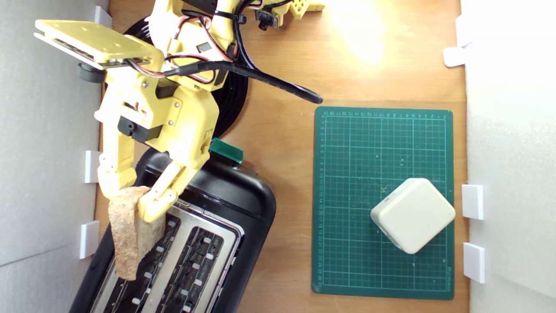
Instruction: Pick bread and place in toaster
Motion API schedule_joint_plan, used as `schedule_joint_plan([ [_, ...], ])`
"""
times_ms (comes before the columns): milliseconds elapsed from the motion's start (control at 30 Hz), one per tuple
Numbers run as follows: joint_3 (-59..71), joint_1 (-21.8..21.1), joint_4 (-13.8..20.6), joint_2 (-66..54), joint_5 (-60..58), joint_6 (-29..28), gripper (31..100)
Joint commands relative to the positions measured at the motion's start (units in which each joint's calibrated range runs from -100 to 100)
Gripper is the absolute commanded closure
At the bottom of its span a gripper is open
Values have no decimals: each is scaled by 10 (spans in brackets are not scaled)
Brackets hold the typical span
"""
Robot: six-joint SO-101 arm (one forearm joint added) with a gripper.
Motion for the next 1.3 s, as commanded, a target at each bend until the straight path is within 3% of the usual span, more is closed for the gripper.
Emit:
schedule_joint_plan([
  [0,-42,-3,3,1,0,0,696],
  [1033,-78,-34,-5,107,-3,-12,688],
  [1100,-78,-38,-2,106,-2,-13,660],
  [1267,-78,-39,1,103,-2,-11,509],
])
